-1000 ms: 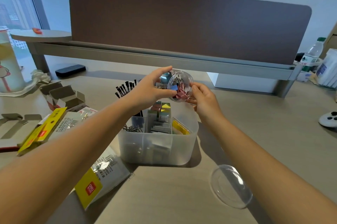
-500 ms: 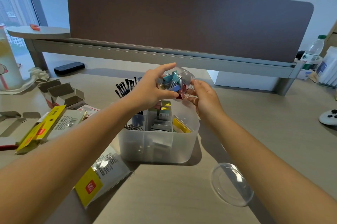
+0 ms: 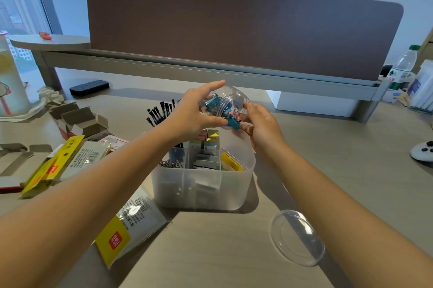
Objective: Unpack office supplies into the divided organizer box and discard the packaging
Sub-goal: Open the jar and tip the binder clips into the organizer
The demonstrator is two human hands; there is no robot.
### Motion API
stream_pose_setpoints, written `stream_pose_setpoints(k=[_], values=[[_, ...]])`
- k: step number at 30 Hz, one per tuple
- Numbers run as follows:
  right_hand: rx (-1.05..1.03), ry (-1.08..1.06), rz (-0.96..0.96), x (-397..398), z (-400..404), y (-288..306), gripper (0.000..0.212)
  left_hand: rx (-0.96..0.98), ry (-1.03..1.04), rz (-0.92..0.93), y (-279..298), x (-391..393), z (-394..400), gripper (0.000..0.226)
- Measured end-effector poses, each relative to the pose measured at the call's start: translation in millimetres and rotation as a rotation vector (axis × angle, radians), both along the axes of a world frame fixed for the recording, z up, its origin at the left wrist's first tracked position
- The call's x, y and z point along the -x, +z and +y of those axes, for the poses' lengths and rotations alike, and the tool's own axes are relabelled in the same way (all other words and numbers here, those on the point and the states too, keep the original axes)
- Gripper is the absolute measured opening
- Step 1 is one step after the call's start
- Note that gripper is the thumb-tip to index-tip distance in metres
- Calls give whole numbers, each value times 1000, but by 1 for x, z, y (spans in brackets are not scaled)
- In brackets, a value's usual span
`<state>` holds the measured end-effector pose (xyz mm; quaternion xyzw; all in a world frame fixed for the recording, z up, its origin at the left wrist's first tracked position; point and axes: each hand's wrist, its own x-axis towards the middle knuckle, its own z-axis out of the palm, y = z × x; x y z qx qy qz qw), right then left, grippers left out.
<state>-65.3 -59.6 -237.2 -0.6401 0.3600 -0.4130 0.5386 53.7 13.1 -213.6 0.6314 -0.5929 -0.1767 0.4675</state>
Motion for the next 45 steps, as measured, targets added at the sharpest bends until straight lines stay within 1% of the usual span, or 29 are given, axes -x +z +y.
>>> stream_pose_setpoints(k=[3, 7, 12, 16, 23, 27, 32, 37, 41, 45], values=[[-9, -1, -6, 0, 0, 0, 14, -6, 4, -9, 1, -1, 1, 70], [-6, -11, 7, 1, -1, 0, 14, -13, 11, -46, 0, -1, 2, 71], [-12, -4, -10, -2, -1, 0, 13, 1, 50, -103, 0, 0, 1, 73], [-45, 0, -41, -3, -1, 0, 12, 10, 33, -122, -1, 0, 2, 74], [-91, 82, -123, 3, 0, -1, 18, 48, -9, -157, -2, -2, 3, 74], [-90, 89, -111, 4, -1, -2, 19, 41, -17, -175, -4, -3, 2, 74], [-79, 100, -125, 7, -1, 0, 17, 56, -44, -142, -3, -4, 2, 70], [-56, 112, -165, 10, -1, 2, 20, 133, -34, -71, -3, -3, 3, 70], [-38, 118, -102, 10, -3, -1, 18, 139, -33, -14, -3, -4, 5, 69], [-13, 115, -93, 10, -3, -3, 20, 148, -13, -30, -3, -4, 6, 63]])
